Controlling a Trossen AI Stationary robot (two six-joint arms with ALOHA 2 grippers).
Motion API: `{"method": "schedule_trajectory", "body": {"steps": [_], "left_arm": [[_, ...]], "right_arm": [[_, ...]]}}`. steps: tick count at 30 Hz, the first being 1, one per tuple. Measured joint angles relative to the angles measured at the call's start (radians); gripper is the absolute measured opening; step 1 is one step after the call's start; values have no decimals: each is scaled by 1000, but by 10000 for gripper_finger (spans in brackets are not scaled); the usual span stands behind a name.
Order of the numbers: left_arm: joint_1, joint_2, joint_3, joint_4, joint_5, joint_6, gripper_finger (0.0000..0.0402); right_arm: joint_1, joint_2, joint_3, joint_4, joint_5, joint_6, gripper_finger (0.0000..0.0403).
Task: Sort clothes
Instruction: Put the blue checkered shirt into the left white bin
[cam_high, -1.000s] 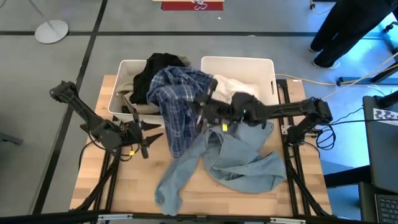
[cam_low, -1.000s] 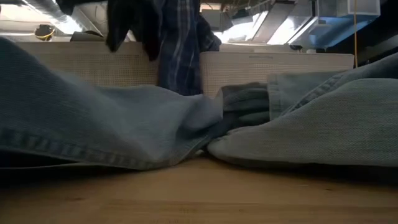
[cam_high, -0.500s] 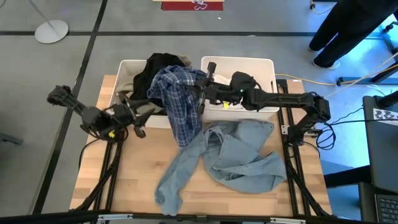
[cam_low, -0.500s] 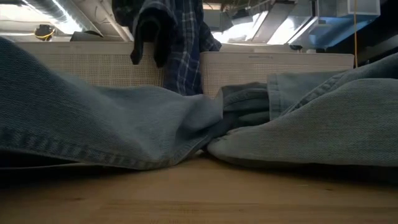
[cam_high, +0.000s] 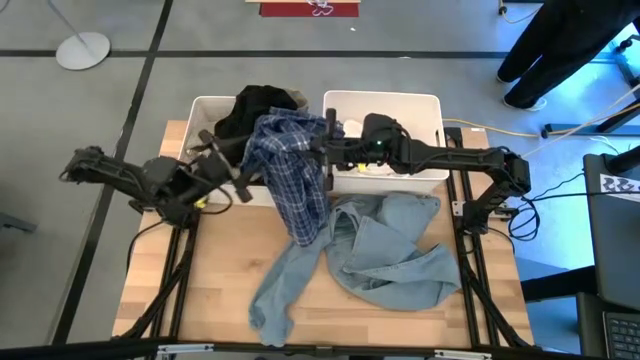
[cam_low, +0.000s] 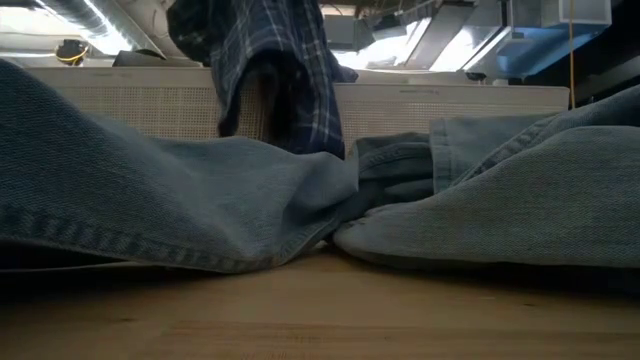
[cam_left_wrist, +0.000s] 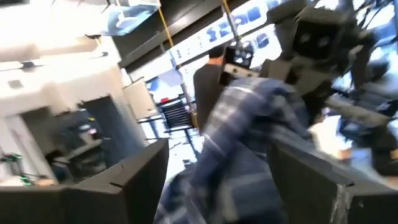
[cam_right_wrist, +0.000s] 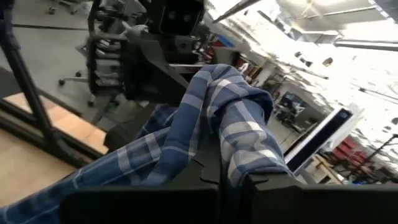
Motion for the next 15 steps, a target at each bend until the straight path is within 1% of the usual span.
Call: {"method": "schedule_trajectory", "body": {"steps": [3, 5, 7, 10, 11, 15], "left_arm": [[45, 34, 12, -6, 0, 62, 265], [71, 52, 15, -12, 20, 45, 265], [90, 63, 15, -65, 106, -13, 265], [118, 78, 15, -145, 314, -129, 265], [129, 83, 15, -154, 357, -147, 265], [188, 117, 15, -147, 373, -173, 265]], "right_arm": [[-1, 0, 0, -26, -9, 0, 9], [-1, 0, 0, -31, -28, 0, 9], [-1, 0, 0, -30, -44, -6, 9], [0, 1, 0, -27, -69, -24, 9], [0, 2, 0, -24, -83, -25, 9], [-1, 2, 0, 1, -166, -26, 9]]}}
